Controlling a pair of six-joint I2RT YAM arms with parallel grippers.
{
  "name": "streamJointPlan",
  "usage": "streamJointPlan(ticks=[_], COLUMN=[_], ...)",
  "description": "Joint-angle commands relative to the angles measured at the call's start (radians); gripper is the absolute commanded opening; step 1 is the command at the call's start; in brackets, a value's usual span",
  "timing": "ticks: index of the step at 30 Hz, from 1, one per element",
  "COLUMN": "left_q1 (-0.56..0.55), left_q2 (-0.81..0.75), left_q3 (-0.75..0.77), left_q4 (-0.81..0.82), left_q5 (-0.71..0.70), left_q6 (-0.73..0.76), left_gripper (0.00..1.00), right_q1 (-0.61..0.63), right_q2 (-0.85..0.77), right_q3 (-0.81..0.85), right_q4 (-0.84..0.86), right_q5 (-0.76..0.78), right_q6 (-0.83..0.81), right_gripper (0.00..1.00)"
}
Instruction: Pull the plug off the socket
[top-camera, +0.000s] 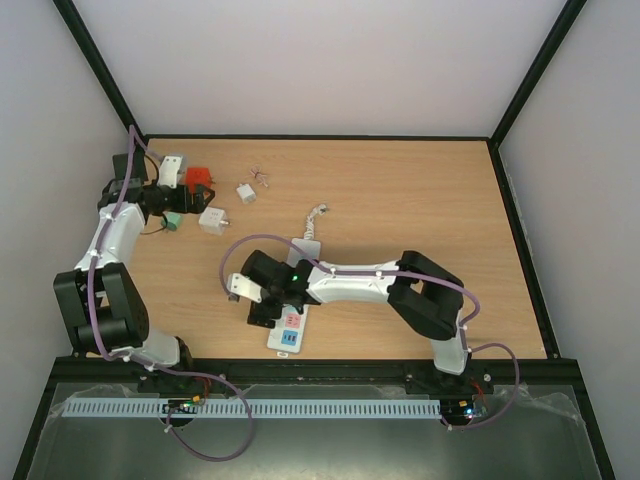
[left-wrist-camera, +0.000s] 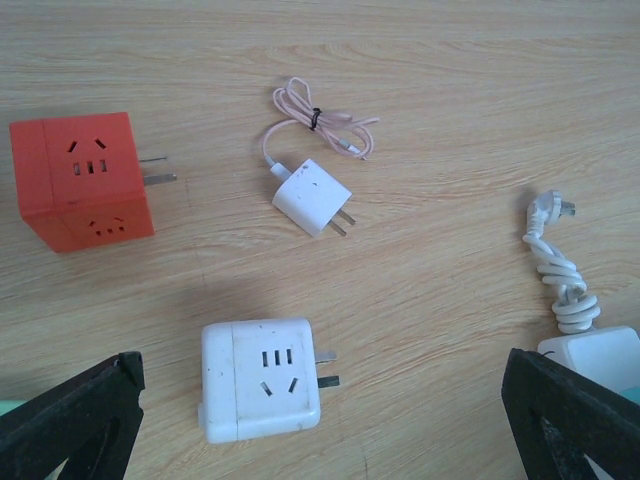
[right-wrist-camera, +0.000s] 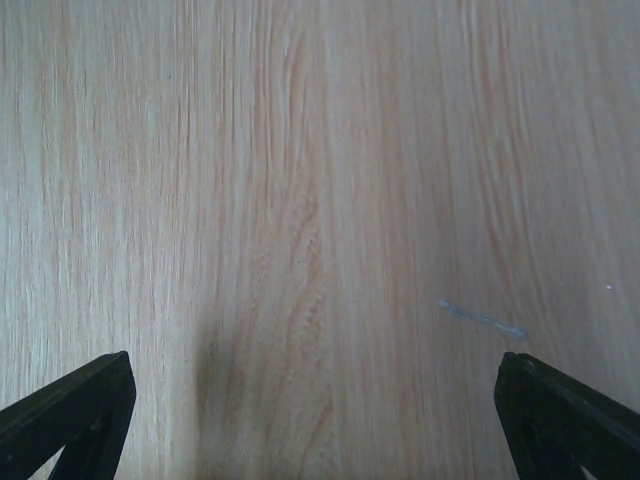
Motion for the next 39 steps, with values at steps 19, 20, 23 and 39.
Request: streamJointPlan(ticks=[19,20,23,39], left_q1=[0.004,0.005,0.004,0.005], left_q2=[-0.081,-0.083,-0.088,-0.124], left_q3=[-0.030,-0.031,-0.032,-0.048], left_q4=[0.012,0.011,0.011,-0.005], left_q5=[0.059,0.060,0.065,0.066], left_q6=[-0.040,-0.040,-0.040,-0.027], left_gripper=[1.00,1.00,1.00,1.00], right_q1=[-0.183,-0.201,-0.250,-0.588], right_q2=[-0.102,-0.107,-0.123,-0.224], right_q3=[-0.218,-0.232,-0.268,-0.321], right_q4=[-0.222,-0.219,-0.227,-0.430], right_q5=[0.245,0.253,0.262,0.230], right_q6=[-0.191,-0.203,-0.255,-0.701], right_gripper=[0.98,0.98,0.98,0.98])
